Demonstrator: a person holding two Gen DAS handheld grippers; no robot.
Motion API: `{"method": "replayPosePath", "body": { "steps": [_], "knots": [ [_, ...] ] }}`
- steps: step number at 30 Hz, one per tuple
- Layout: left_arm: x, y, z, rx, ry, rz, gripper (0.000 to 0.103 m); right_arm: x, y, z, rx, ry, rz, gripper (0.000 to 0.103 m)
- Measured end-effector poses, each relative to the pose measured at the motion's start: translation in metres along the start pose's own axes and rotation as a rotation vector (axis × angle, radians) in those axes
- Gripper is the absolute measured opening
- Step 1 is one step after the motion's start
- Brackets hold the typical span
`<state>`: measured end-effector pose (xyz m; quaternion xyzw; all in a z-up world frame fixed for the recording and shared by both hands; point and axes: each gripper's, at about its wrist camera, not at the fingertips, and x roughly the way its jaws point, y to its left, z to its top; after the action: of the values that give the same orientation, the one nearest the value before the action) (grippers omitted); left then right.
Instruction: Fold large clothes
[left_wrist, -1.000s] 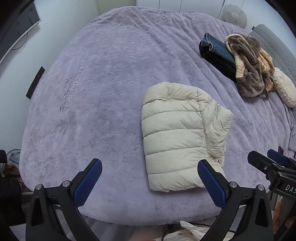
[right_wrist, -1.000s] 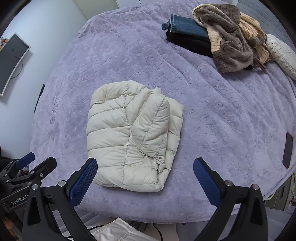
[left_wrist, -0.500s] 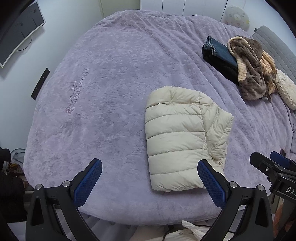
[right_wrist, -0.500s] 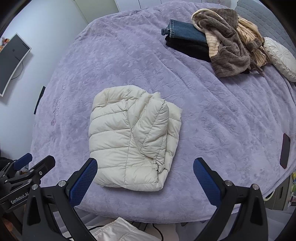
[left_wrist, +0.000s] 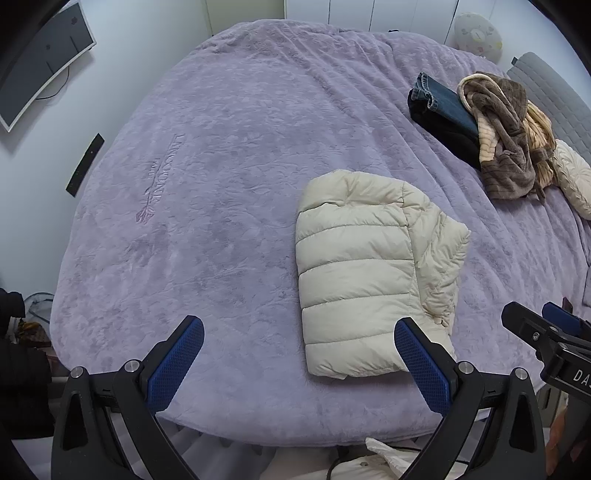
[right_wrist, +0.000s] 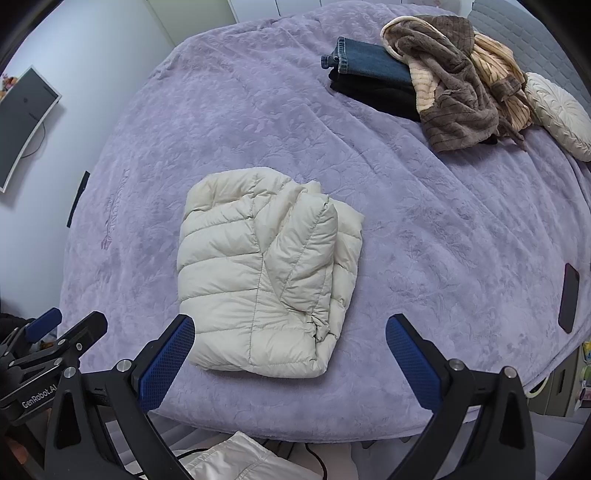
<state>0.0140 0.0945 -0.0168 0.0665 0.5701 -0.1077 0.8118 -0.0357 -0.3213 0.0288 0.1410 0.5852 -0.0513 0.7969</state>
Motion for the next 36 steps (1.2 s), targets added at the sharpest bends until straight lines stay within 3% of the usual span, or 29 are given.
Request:
{"method": "replayPosePath", "body": {
  "steps": [36],
  "knots": [
    [0.0006,0.0004,-0.0032,-0.001,0.008,0.016,0.103,0.0026,0.0022,-0.0014,0.000,0.002,-0.002,0.103]
  ]
}}
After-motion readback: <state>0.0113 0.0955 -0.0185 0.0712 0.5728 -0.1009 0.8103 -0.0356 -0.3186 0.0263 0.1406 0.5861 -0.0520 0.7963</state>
